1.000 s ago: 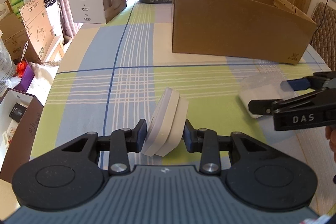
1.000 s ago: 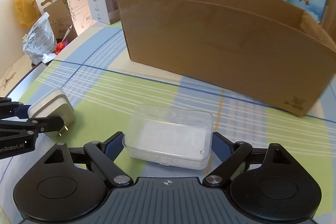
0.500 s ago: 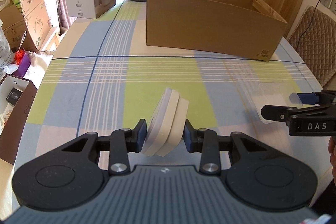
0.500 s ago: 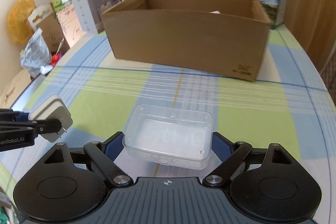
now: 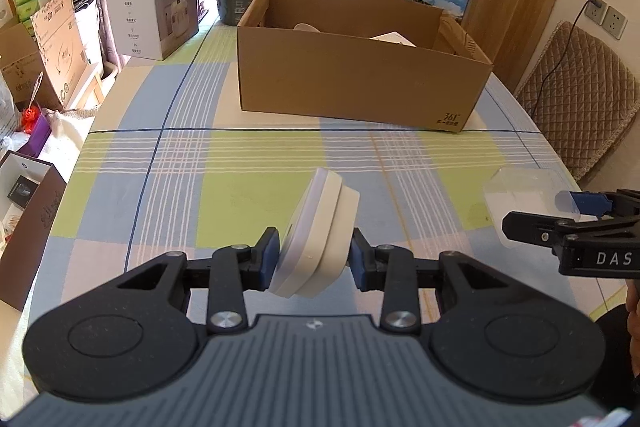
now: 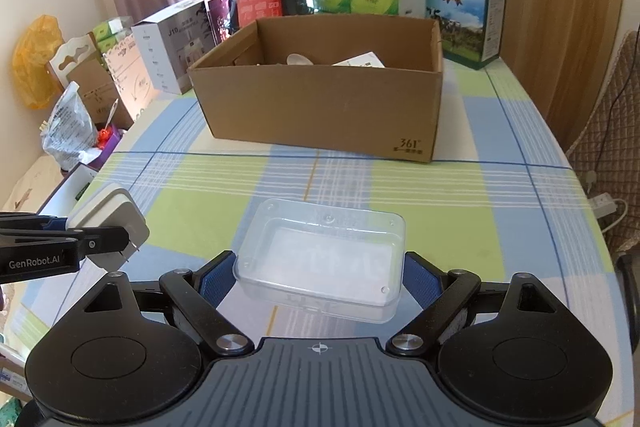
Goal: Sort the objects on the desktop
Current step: 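Close the right tool on the clear plastic container, then carry the plug with the left tool while the right tool carries the container into the cardboard box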
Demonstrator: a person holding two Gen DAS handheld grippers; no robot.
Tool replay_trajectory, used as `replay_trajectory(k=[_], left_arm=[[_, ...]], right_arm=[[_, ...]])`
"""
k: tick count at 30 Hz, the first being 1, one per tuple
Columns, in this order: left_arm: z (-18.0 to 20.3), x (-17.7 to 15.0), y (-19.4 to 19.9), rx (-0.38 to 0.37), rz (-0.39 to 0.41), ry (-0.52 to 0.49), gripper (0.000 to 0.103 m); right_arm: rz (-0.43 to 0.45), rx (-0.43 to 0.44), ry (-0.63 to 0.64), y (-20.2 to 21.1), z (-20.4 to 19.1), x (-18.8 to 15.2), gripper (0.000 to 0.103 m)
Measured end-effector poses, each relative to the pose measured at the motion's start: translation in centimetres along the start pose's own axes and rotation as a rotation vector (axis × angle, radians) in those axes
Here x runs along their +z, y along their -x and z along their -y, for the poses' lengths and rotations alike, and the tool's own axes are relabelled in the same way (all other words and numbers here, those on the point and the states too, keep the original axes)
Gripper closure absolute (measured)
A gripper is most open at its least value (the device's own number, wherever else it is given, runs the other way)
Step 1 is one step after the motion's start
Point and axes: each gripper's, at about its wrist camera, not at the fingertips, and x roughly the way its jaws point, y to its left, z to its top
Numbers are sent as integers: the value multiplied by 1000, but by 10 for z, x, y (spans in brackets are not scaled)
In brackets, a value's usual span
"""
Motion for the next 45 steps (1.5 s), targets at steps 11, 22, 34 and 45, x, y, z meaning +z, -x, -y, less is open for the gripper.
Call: replay_trajectory(k=[11, 22, 34, 45], left_arm=[[14, -4, 15, 9, 4, -7, 72], [20, -13, 18, 31, -15, -8, 72], [25, -10, 16, 31, -20, -20, 72], [29, -1, 8, 25, -25, -43, 72]], right_arm=[[6, 4, -13, 24, 7, -6, 17], [11, 25, -46, 27, 17, -11, 17], [14, 29, -57, 28, 22, -13, 17], [12, 39, -72, 28, 26, -9, 17]])
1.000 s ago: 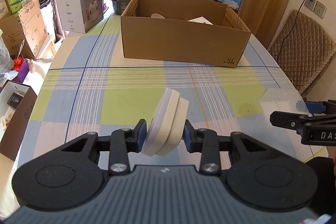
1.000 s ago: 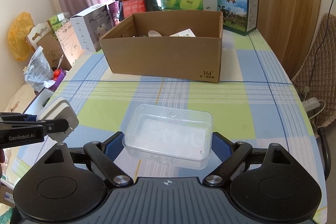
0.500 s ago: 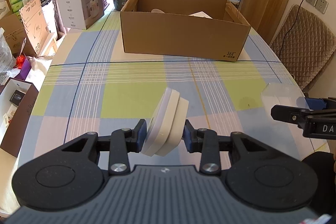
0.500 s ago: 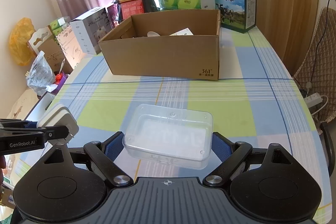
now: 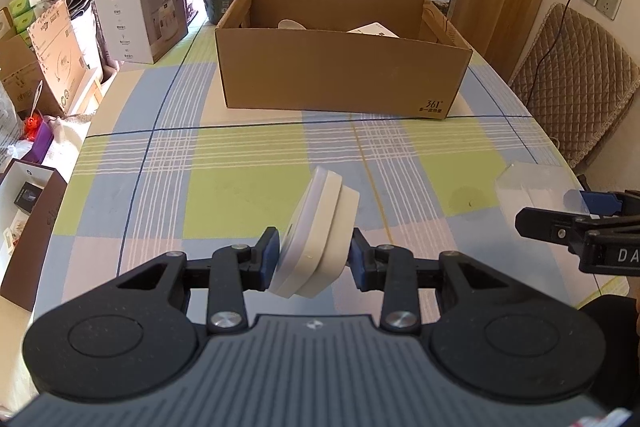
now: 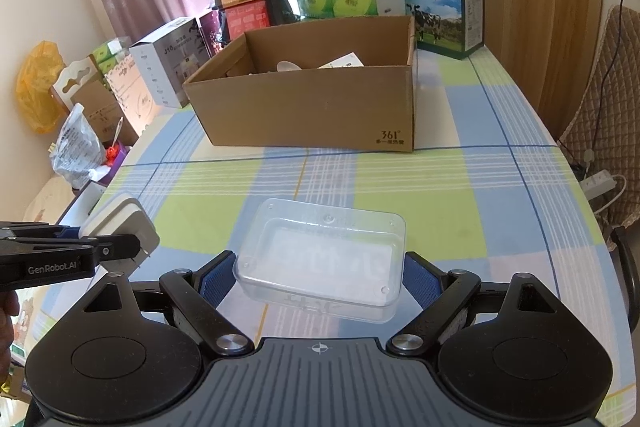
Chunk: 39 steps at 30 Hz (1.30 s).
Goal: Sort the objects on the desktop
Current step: 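Carry the plug with the left tool while the right tool carries the container into the cardboard box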
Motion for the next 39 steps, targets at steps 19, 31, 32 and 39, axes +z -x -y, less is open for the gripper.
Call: replay_trajectory(k=[19, 31, 32, 39], left_arm=[[8, 34, -20, -10, -2, -40, 72], [15, 77, -24, -15, 27, -63, 72], [16, 79, -25, -14, 28, -67, 72], [20, 96, -28, -14, 35, -97, 72]], right_arm=[[41, -66, 58, -2, 22, 37, 17], [72, -66, 109, -5, 24, 70, 17], [70, -61, 105, -6, 24, 72, 17], [69, -53, 127, -9, 21, 87, 17]])
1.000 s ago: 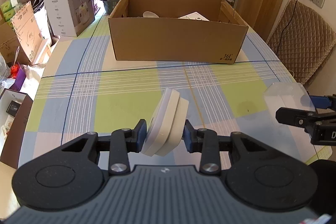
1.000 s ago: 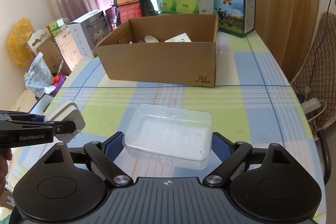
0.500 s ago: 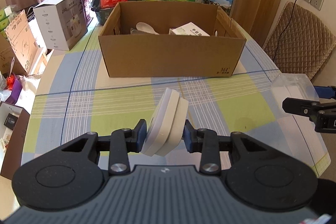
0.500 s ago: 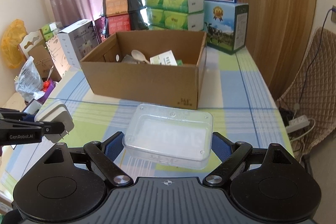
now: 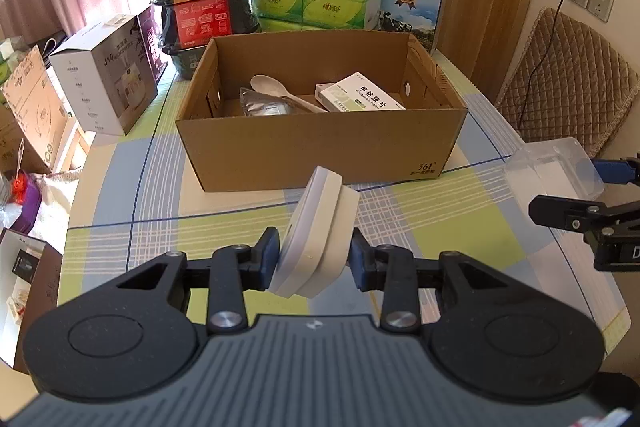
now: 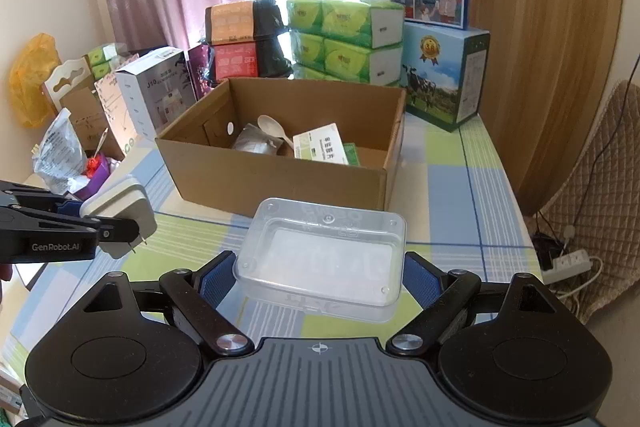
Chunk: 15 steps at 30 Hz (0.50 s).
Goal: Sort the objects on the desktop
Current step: 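Carry the plug with the left tool while the right tool carries the container into the cardboard box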
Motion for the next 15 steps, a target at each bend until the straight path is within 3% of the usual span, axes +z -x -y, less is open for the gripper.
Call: replay_trajectory(k=[15], left_arm=[[-12, 36, -12, -26, -17, 7, 72]], right_arm=[[-6, 19, 0, -14, 11, 36, 17]])
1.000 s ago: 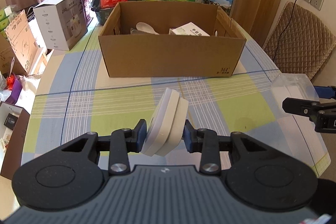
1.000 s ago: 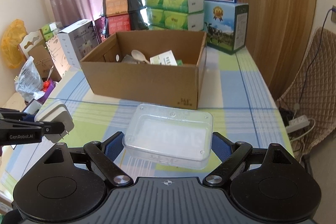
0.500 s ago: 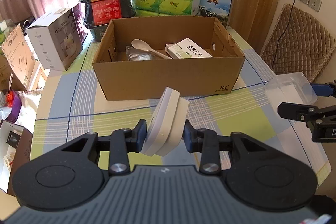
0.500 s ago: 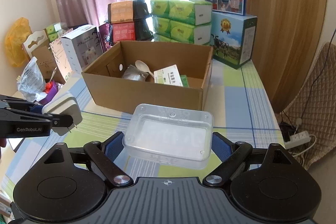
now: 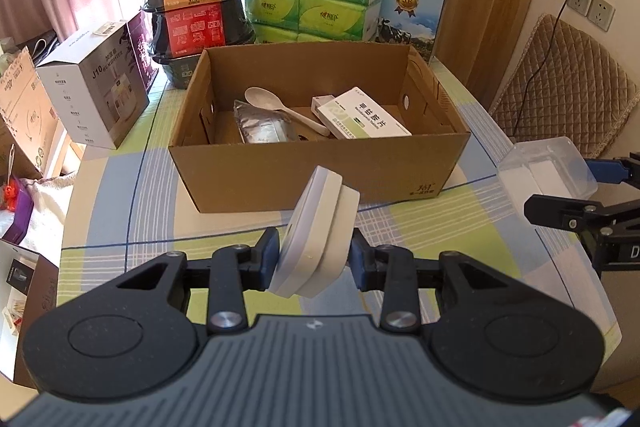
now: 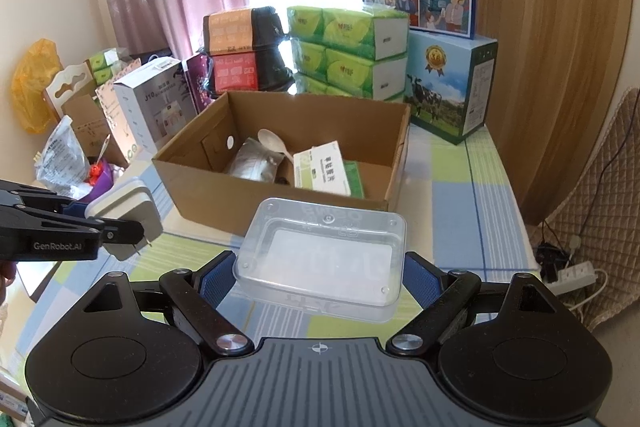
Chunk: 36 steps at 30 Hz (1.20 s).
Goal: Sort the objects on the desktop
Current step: 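Carry the plug with the left tool while the right tool carries the container into the cardboard box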
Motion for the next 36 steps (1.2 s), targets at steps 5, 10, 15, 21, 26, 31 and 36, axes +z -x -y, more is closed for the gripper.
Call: replay_trajectory(k=[5, 10, 15, 21, 26, 31, 36], left_arm=[[-5, 17, -4, 23, 4, -26, 72], [-11, 35, -12, 26, -3, -27, 72], [-14, 51, -20, 20, -9, -24, 72], [-18, 59, -30, 4, -27, -13, 72], [-23, 65, -36, -5, -37, -6, 72], [-27, 74, -43, -11, -43, -3, 72], [-29, 84, -48, -16, -43, -6, 72]], right_arm=[[-6, -11, 29, -8, 5, 18, 17], [-40, -12, 73, -20, 7, 39, 17], [-62, -11, 99, -32, 10, 61, 17], [-81, -13, 133, -44, 8, 76, 17], [-101, -11, 154, -53, 7, 81, 17], [-122, -9, 157, -63, 8, 86, 17], [-135, -10, 168, -72, 7, 91, 17]])
